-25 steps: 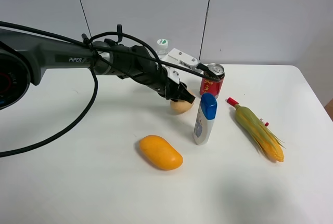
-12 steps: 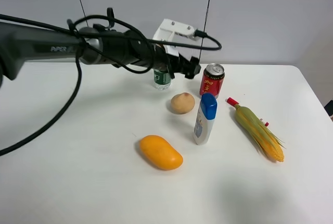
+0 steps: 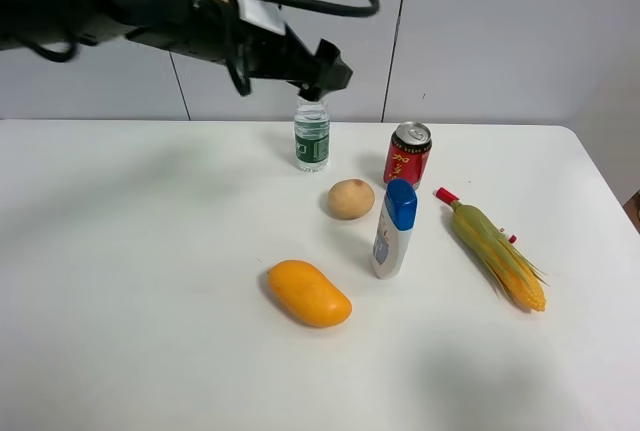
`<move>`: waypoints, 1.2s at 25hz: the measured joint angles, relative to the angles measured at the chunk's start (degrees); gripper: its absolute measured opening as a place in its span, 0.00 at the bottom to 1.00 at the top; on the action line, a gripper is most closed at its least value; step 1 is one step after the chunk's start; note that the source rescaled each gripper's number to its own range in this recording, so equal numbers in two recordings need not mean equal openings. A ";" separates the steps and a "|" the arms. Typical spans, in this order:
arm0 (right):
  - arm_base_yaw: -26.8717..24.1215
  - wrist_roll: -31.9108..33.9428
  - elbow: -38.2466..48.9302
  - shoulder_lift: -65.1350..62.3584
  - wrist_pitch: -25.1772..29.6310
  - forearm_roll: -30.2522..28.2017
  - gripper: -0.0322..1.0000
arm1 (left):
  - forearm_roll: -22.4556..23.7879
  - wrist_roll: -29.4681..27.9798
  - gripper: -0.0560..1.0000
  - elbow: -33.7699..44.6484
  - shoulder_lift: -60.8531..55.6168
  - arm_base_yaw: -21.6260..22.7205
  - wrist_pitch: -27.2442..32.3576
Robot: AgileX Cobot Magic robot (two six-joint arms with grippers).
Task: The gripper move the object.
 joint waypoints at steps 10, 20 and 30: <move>0.00 0.00 0.00 0.00 0.00 0.00 1.00 | 9.70 -6.39 1.00 22.93 -35.71 17.39 9.28; 0.00 0.00 0.00 0.00 0.00 0.00 1.00 | 13.26 -13.10 1.00 34.93 -71.10 38.55 29.53; 0.00 0.00 0.00 0.00 0.00 0.00 1.00 | 13.91 -16.95 1.00 44.54 -87.48 38.73 40.60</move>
